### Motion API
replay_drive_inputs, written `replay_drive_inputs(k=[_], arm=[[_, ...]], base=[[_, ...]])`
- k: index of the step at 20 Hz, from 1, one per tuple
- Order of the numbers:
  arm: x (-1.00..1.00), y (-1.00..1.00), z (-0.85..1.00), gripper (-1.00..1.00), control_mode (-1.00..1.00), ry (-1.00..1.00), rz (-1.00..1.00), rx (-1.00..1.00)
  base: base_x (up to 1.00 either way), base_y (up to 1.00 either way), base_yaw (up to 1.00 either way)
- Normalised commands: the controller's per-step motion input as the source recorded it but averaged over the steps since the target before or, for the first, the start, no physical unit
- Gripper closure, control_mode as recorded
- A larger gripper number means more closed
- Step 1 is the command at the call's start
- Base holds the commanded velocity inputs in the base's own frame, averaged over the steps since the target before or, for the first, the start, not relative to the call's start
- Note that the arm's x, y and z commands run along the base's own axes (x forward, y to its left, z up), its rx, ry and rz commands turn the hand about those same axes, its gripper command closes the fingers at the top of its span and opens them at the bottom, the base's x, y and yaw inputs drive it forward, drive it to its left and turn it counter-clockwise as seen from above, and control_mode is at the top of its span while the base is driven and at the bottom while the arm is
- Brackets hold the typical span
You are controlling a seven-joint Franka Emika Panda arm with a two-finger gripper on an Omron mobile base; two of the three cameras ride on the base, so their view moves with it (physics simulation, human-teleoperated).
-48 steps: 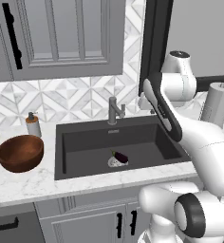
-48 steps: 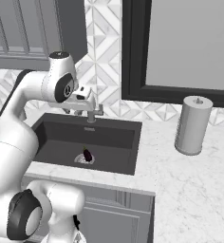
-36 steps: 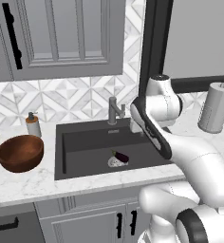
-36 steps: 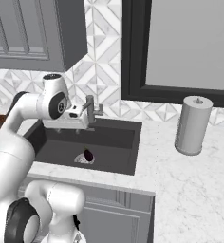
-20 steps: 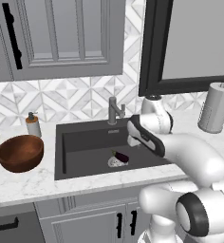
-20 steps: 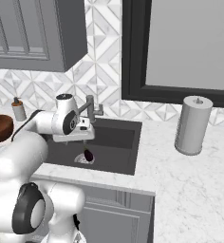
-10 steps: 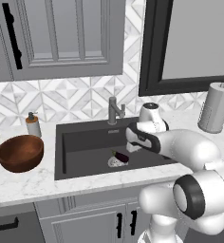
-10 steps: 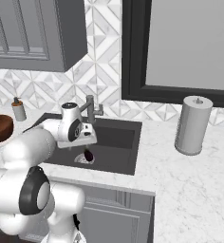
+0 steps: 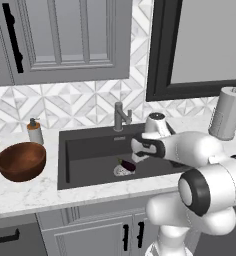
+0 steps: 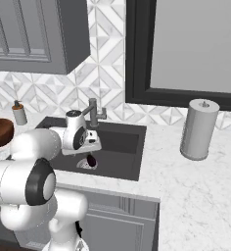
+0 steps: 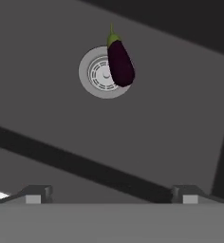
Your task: Pick the eggplant from the sink and place it in the bowl. Then pick the bowl and place it in the microwave. Then close the microwave door and press the start button.
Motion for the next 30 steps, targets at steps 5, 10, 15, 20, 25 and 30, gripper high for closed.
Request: replay_drive_inputs(k=[5, 10, 15, 20, 25, 30], arm=[[0.25, 0.0, -0.16, -1.0, -1.0, 0.0, 0.0, 0.0], [0.16, 0.03, -0.19, -1.0, -1.0, 0.0, 0.0, 0.0], [0.05, 0.12, -0.31, -1.0, -1.0, 0.0, 0.0, 0.0], [0.07, 0.02, -0.25, -1.0, -1.0, 0.0, 0.0, 0.0], [0.08, 0.0, -0.16, -1.0, -1.0, 0.0, 0.0, 0.0], [0.16, 0.0, -0.14, -1.0, -1.0, 0.0, 0.0, 0.0]], base=[[0.0, 0.0, 0.0], [0.0, 0.0, 0.0], [0.0, 0.0, 0.0], [0.0, 0.0, 0.0], [0.0, 0.0, 0.0], [0.0, 0.0, 0.0]])
